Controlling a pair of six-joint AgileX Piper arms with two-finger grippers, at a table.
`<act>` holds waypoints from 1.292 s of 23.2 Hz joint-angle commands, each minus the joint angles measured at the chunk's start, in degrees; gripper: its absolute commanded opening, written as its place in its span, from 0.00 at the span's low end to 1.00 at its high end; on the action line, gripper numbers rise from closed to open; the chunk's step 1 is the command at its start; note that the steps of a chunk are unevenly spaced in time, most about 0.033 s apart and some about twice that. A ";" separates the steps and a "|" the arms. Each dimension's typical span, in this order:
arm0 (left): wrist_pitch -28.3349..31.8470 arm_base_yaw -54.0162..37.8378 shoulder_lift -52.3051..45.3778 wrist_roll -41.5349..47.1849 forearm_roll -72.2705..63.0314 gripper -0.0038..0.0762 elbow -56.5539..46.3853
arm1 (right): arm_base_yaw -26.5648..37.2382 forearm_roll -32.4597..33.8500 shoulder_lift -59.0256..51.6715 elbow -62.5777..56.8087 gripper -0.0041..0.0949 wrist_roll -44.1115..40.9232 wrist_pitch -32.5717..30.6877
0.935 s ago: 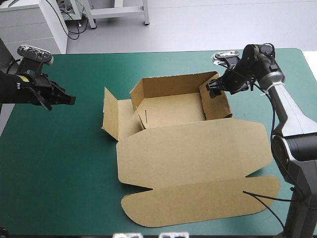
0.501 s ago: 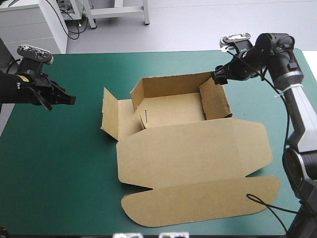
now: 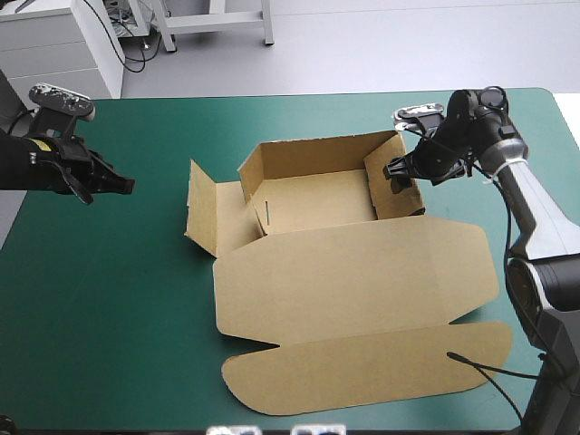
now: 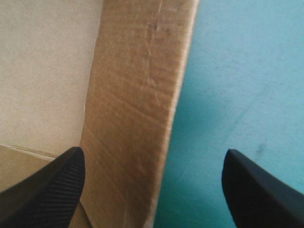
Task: Fold the box
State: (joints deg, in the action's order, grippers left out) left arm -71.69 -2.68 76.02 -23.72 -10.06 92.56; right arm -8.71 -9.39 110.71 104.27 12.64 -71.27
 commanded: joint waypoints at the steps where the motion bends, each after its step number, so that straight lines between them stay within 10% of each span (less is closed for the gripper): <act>1: -2.09 0.07 -3.03 0.52 2.34 0.04 0.47 | -0.67 -1.02 -0.74 1.35 0.79 0.37 -0.20; 10: 1.82 0.07 -13.12 0.52 1.72 0.04 -7.48 | -1.37 -0.97 1.77 1.35 0.77 0.76 1.36; 19: 3.53 0.07 -13.01 0.52 1.25 0.04 -7.91 | -1.37 -0.93 2.54 1.35 0.03 1.38 -0.22; 30: 5.31 0.07 -13.01 0.52 2.48 0.04 -7.91 | 0.16 0.60 -8.94 2.38 0.02 2.84 -0.22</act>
State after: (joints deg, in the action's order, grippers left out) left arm -70.02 -2.68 63.92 -23.68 -7.50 83.33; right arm -9.96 -7.79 109.84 104.37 14.62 -70.63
